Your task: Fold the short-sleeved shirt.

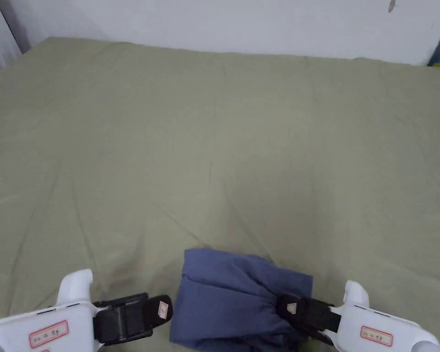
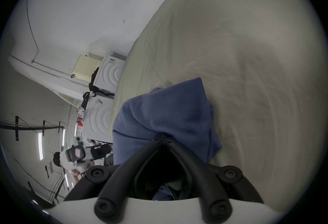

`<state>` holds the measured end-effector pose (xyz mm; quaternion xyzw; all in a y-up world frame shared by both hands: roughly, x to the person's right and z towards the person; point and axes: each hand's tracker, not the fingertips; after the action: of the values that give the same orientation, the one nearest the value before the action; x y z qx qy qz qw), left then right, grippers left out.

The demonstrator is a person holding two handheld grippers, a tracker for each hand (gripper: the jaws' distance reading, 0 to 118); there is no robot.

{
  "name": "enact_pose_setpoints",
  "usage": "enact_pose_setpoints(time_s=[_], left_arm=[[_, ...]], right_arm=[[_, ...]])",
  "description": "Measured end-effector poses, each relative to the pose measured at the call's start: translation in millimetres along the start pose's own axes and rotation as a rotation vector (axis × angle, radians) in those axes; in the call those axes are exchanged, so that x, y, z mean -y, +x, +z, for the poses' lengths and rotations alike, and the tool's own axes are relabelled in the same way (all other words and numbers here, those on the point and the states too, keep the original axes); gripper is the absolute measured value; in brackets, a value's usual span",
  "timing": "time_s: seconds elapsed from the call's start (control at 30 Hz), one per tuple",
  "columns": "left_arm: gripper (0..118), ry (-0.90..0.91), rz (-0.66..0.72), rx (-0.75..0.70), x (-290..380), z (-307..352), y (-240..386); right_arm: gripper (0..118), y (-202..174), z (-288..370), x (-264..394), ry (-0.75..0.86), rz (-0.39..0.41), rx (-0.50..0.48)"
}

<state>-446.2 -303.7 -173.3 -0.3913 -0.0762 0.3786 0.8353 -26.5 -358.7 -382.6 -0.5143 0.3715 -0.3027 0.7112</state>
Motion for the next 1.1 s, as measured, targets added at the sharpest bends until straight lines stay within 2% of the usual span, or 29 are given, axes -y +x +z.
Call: enact_pose_setpoints(time_s=[0.17, 0.27, 0.33, 0.4, 0.47, 0.53, 0.57, 0.6, 0.63, 0.7, 0.73, 0.77, 0.83, 0.97, 1.1], left_arm=[[114, -0.113, 0.127, 0.155, -26, -63, -22], [114, -0.135, 0.217, 0.395, -29, -103, -20], [114, -0.173, 0.273, 0.438, -35, -126, -10], [114, -0.198, 0.245, 0.429, -33, -147, -5], [114, -0.225, 0.101, 0.357, -33, -150, 9], [112, -0.234, 0.032, 0.298, -30, -146, 22], [108, -0.238, 0.039, 0.286, -30, -143, 25], [97, -0.247, 0.045, 0.256, -32, -140, 28], [81, -0.257, 0.03, 0.207, -34, -137, 29], [64, -0.253, -0.025, 0.13, -35, -131, 33], [56, -0.255, -0.04, 0.09, -35, -129, 35], [35, -0.259, -0.023, 0.084, -36, -128, 38], [34, -0.257, -0.02, 0.103, -38, -120, 43], [34, -0.242, -0.083, 0.108, -48, -102, 42], [34, -0.2, -0.093, 0.092, -77, -52, 10]], right_arm=[[0, -3, -1, -4, -0.029, 0.061, -0.006], [0, -3, -2, -6, -0.039, 0.059, -0.01], [0, -2, -2, -6, -0.042, 0.058, -0.014], [0, -2, -2, -6, -0.044, 0.051, -0.02], [0, -1, -1, -7, -0.044, 0.044, -0.028], [0, 0, 0, -7, -0.046, 0.036, -0.038], [0, -1, 1, -7, -0.046, 0.036, -0.039], [0, -4, 3, -6, -0.047, 0.045, -0.037], [0, -9, 6, -6, -0.04, 0.084, -0.025], [0, -20, 16, -2, 0.002, 0.164, 0.001], [0, -25, 23, 0, 0.017, 0.169, -0.015], [0, -29, 30, 2, 0.027, 0.162, -0.035], [0, -41, 49, 8, 0.051, 0.173, -0.046], [0, -63, 84, 25, 0.087, 0.226, 0.015], [0, -79, 111, 47, 0.097, 0.266, 0.083]])
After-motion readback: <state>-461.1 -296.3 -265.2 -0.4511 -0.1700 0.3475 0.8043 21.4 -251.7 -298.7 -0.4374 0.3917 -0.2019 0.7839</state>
